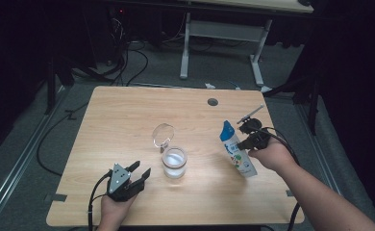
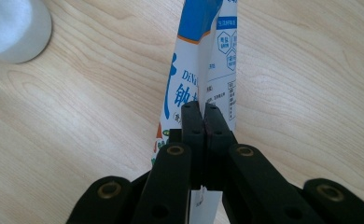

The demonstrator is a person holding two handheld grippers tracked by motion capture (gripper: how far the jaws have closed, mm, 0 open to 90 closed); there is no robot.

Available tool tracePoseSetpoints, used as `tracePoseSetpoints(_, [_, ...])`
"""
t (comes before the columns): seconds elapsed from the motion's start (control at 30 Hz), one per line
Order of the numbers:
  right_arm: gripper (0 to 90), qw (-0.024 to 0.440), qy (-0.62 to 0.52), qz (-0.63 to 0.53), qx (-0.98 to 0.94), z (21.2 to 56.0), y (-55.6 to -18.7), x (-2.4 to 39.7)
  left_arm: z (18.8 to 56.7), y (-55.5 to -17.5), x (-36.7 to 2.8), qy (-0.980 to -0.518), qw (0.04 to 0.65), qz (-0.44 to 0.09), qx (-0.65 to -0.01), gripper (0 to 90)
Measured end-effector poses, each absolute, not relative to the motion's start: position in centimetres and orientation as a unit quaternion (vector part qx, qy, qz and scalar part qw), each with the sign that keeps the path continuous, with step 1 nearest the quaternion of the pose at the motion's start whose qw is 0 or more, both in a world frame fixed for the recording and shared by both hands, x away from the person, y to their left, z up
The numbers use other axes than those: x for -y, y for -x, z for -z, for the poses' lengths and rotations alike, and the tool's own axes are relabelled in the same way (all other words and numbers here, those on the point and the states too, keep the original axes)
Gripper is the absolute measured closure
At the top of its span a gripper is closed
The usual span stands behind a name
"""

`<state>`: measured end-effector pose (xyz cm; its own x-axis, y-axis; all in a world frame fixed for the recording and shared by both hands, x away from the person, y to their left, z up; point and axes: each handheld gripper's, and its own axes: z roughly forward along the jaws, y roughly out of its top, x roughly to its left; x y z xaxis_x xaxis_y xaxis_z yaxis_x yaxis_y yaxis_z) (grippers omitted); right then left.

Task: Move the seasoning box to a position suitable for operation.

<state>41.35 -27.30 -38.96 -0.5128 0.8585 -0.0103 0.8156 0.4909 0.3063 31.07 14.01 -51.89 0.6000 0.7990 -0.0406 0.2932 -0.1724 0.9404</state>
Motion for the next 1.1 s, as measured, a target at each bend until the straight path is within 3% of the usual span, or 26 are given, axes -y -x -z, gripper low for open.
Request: tracePoseSetpoints(1.1, [89.8,0.158,-0.509,-0.277,-0.799,39.1,-38.4,29.2,52.1,-32.2,-17.0,-0.744,0.483,-0.253,-0.387,44.2])
